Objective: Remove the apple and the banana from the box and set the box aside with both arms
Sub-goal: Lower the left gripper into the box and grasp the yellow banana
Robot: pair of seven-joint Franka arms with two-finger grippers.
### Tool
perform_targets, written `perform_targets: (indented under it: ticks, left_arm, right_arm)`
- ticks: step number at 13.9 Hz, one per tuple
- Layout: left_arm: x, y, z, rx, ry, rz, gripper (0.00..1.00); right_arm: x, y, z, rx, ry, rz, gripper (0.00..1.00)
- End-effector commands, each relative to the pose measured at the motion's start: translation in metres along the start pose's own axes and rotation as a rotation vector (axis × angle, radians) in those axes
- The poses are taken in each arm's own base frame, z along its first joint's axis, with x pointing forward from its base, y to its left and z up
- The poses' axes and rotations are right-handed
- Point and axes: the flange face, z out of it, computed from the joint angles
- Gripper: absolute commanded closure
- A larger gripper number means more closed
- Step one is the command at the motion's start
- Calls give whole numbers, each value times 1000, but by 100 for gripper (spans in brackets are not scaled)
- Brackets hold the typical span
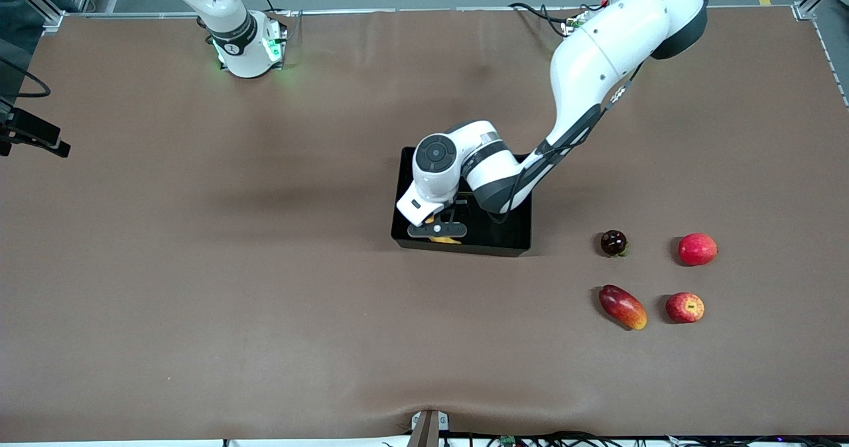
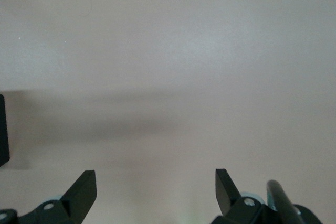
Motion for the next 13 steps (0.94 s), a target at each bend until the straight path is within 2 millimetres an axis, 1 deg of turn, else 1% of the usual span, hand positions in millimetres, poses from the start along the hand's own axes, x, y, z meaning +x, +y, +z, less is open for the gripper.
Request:
perform_targets:
  ticks: [1, 3, 4, 5, 6, 7, 8, 10, 13]
  left_arm:
    - [-4, 12, 11, -17, 25, -45, 0]
    - [-5, 12, 18, -15, 23, -43, 0]
    - [-3, 10, 18, -11, 25, -32, 24]
    - [-2, 9, 15, -14, 28, -38, 64]
    - [-1, 8, 13, -12, 25, -49, 92]
    - [0, 8, 11, -10, 25, -48, 100]
    - [0, 7, 11, -8, 27, -45, 100]
    - [3, 4, 4, 9, 31, -43, 100]
    - [5, 0, -17, 48, 35, -40, 100]
  right_arm:
    - [-2, 0, -5, -16, 2, -5, 0]
    - [-1, -1, -4, -16, 1, -6, 0]
    - [-2, -1, -4, -16, -1, -5, 0]
    - [-2, 0, -4, -14, -1, -3, 0]
    - [-2, 1, -4, -14, -1, 0, 0]
    - [-2, 2, -4, -14, -1, 4, 0]
    - [-2, 2, -4, -14, -1, 5, 0]
    - [-2, 3, -4, -14, -1, 6, 0]
    - [-2, 3, -4, -14, -1, 8, 0]
